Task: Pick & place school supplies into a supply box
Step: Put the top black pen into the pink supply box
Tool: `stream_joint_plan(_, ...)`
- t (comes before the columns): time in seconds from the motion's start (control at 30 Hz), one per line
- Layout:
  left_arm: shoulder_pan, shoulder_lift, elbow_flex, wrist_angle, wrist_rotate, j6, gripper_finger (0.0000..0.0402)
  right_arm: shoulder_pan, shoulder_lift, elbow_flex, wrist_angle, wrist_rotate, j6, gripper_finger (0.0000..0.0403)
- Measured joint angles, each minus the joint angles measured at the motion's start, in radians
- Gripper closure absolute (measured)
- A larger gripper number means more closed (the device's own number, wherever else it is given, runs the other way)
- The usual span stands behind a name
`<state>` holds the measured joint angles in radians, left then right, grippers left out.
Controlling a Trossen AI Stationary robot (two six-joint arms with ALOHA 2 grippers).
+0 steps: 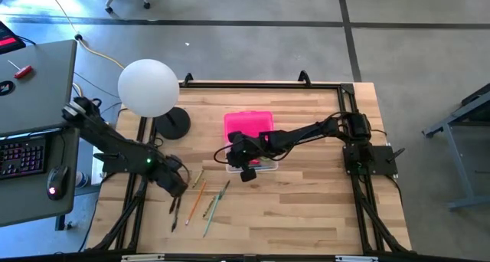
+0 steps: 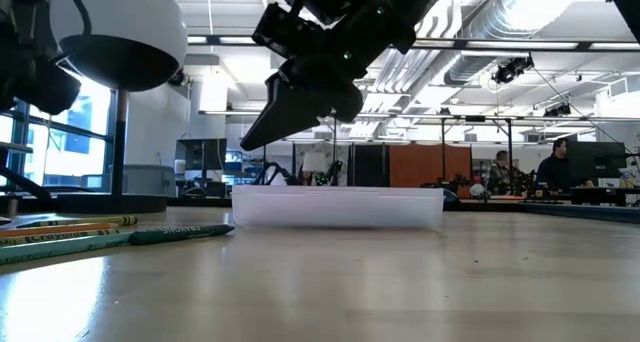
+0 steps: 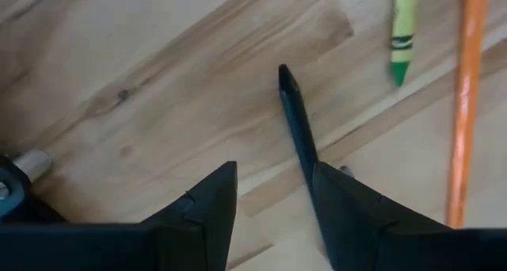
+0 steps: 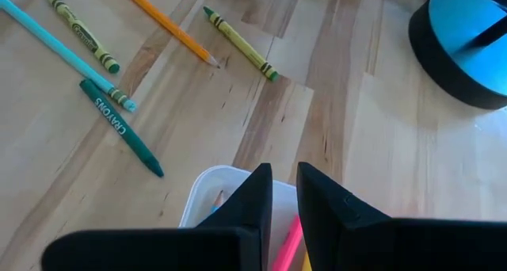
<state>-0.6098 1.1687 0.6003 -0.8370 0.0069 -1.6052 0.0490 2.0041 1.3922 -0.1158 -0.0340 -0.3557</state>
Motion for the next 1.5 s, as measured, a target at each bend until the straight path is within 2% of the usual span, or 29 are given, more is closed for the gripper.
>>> stream_joint_plan(0.77, 0.001, 0.148, 0.0, 0.104, -0.022, -0.026, 0.0204, 0.0, 0.0, 0.0, -0.021, 0.001, 0.038, 0.0367)
stream_joint_plan(1.03, 0.001, 0.214, 0.004, 0.107, -0.025, -0.105, 0.021, 0.0, 0.0, 0.0, -0.022, 0.001, 0.042, 0.0366)
stream_joint_plan(1.13, 0.001, 0.219, 0.004, 0.107, -0.036, -0.107, 0.0236, 0.0, 0.0, 0.0, -0.022, 0.001, 0.042, 0.0368)
stream_joint_plan(1.4, 0.001, 0.22, 0.003, 0.114, -0.085, -0.109, 0.0357, 0.003, 0.0, 0.0, -0.023, 0.0, 0.045, 0.0367)
stream_joint_plan(1.5, 0.0, 0.22, 0.003, 0.118, -0.12, -0.094, 0.0386, 0.021, 0.0, 0.0, -0.025, 0.0, 0.044, 0.0371)
